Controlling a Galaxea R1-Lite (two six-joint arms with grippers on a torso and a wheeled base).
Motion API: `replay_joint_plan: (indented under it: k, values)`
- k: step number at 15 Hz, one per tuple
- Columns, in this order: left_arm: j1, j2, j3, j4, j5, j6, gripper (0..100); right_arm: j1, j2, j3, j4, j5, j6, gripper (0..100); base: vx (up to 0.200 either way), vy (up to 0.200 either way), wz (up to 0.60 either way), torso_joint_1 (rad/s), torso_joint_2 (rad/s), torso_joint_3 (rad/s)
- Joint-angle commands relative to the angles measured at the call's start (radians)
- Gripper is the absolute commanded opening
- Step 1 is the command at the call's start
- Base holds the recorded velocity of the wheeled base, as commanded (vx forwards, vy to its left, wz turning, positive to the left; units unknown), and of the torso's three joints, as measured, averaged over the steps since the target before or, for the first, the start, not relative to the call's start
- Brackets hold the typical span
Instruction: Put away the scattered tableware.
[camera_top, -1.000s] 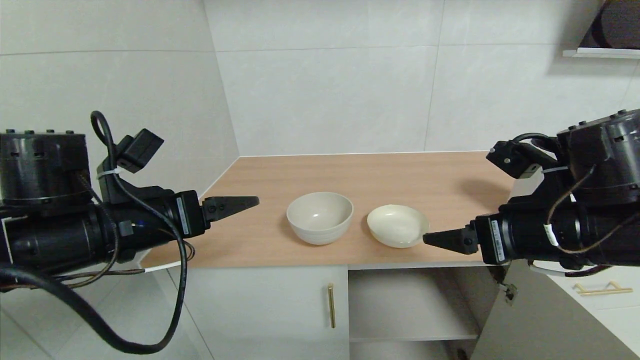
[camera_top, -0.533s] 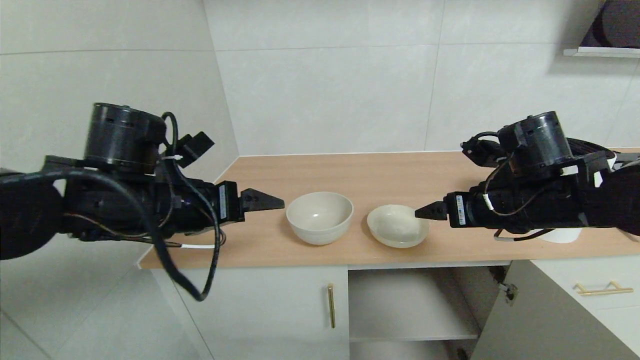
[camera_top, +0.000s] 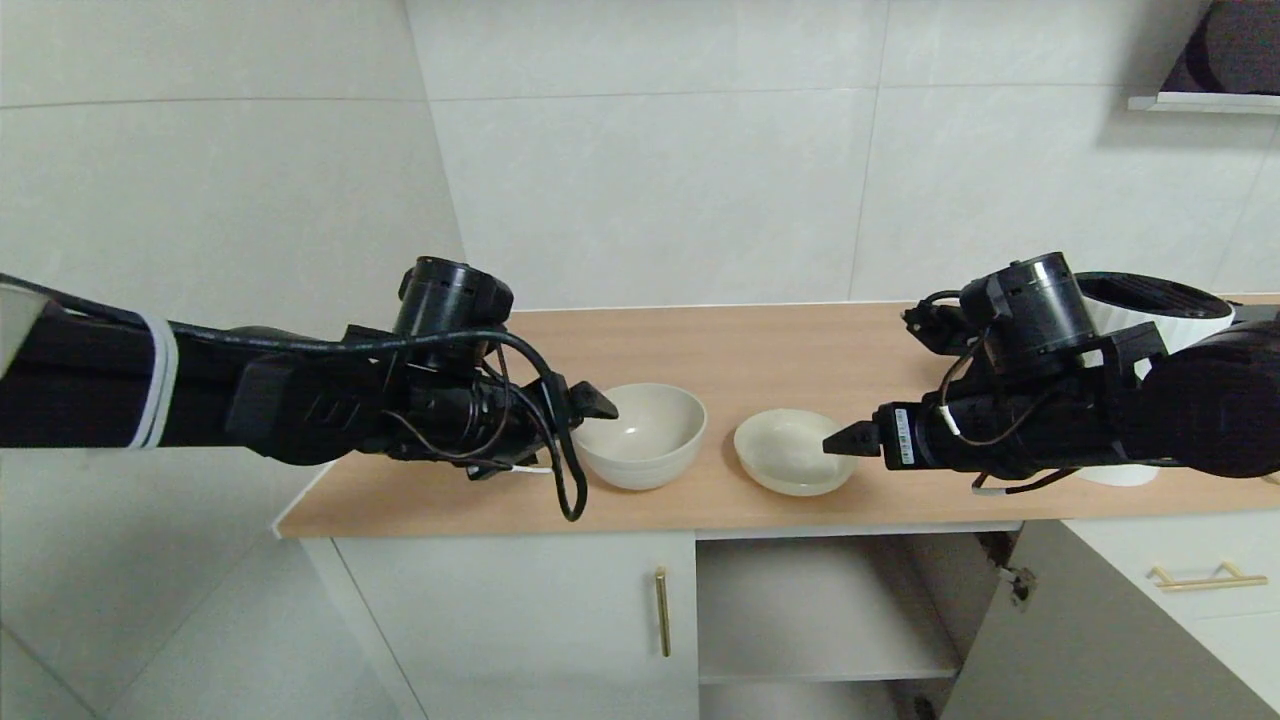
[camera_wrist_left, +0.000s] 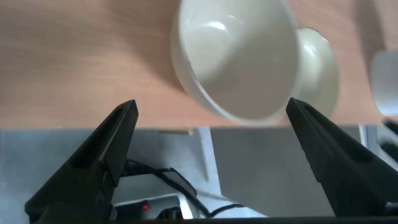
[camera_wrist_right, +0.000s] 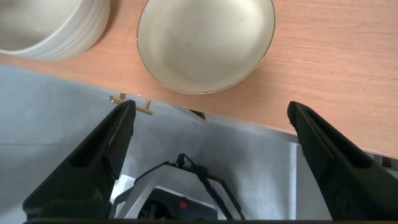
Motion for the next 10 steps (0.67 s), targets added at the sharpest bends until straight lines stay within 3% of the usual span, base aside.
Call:
replay_joint_plan:
  k: [1, 3, 6, 7, 10]
  values:
    - [-0.005, 0.058, -0.018, -0.002, 0.007, -0.006, 100, 0.001, 0.008, 0.001, 0.000, -0.001, 0.000, 100, 0.000, 0.000, 0.00, 0.000, 0.00, 0.000]
    - [-0.017, 0.084, -0.020, -0.037, 0.056, -0.006, 100, 0.001, 0.002, 0.002, 0.000, -0.001, 0.000, 100, 0.000, 0.000, 0.00, 0.000, 0.00, 0.000]
    - [-0.021, 0.111, -0.020, -0.062, 0.078, -0.007, 100, 0.001, 0.002, 0.002, 0.000, -0.001, 0.001, 100, 0.000, 0.000, 0.00, 0.000, 0.00, 0.000]
    - [-0.021, 0.111, -0.020, -0.062, 0.078, -0.006, 0, 0.001, 0.002, 0.002, 0.000, -0.001, 0.001, 100, 0.000, 0.000, 0.00, 0.000, 0.00, 0.000]
    - [-0.021, 0.102, -0.020, -0.063, 0.075, -0.007, 0, 0.001, 0.004, 0.002, 0.000, -0.001, 0.001, 100, 0.000, 0.000, 0.00, 0.000, 0.00, 0.000]
